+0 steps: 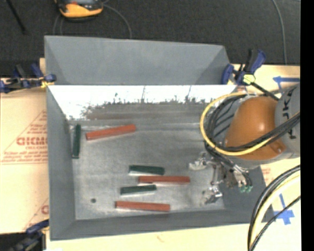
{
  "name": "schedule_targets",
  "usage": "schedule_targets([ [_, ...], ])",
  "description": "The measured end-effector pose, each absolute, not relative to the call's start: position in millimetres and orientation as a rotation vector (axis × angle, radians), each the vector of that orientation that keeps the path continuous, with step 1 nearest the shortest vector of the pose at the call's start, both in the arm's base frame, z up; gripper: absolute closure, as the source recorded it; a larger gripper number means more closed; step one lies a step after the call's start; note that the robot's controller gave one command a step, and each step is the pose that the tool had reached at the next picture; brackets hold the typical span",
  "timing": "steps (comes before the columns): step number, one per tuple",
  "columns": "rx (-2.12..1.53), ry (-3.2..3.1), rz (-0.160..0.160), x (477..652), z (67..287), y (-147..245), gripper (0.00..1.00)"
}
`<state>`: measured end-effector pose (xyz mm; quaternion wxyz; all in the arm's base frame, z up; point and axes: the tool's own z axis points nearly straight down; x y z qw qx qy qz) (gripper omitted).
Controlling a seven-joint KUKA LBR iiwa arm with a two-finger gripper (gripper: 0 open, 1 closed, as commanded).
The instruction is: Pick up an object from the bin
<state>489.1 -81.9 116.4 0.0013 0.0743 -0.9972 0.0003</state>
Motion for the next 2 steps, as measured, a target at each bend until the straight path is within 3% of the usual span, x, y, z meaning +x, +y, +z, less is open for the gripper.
schedule_targets([
  [1,0.060,-3.149,0.000,524.8,108,-40,0.00],
  [2,0.165,-3.141,0.001,535.6,77,-28,0.00],
])
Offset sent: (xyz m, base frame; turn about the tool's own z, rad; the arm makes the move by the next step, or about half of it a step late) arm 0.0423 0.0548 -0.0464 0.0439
